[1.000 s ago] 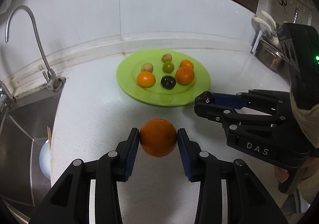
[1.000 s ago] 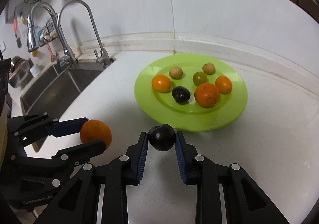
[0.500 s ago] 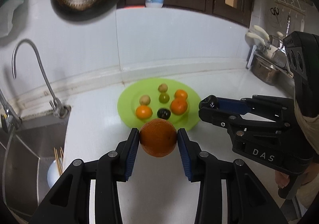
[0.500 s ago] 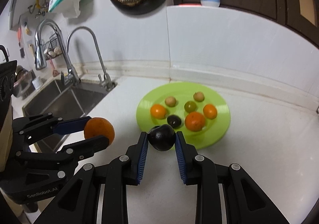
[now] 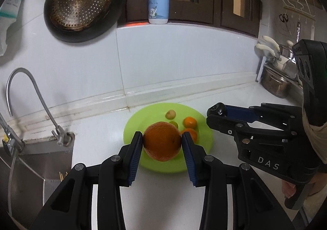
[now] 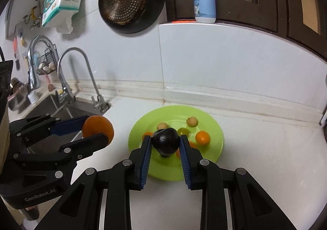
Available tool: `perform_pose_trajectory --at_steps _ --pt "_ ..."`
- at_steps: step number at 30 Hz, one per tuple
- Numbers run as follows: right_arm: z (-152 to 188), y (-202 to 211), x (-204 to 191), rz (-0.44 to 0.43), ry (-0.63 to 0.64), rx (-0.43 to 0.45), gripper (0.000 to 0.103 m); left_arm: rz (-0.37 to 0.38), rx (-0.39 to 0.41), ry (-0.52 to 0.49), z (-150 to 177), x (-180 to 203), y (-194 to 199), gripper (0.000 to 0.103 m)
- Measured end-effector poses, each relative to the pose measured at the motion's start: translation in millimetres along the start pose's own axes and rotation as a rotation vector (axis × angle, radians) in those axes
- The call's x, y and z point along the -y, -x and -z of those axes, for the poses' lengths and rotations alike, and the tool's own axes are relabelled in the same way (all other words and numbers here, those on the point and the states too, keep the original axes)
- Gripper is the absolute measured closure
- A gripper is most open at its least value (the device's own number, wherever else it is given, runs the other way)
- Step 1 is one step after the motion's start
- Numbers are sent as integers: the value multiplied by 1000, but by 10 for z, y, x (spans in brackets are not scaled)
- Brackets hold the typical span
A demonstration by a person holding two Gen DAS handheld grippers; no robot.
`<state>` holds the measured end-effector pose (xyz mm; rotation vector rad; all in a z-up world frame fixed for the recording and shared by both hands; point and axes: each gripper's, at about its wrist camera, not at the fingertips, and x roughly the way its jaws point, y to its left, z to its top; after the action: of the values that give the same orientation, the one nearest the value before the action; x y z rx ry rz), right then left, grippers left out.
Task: Organize fruits
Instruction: 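Carry the orange and plum onto the green plate and open both tools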
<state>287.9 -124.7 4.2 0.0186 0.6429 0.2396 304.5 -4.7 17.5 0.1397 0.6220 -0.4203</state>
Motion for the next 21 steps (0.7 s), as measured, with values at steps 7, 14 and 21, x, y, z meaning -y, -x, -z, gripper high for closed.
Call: perform_pose_trajectory --at_steps 7,14,21 --pt "-167 -142 80 21 3 7 74 -11 -16 -4 -177 -57 -225 64" --pt "-242 -345 179 29 1 -19 74 9 -59 8 -282 -146 -525 64" --pt "-297 -603 295 39 -14 -59 74 42 -122 22 -363 -250 -894 64"
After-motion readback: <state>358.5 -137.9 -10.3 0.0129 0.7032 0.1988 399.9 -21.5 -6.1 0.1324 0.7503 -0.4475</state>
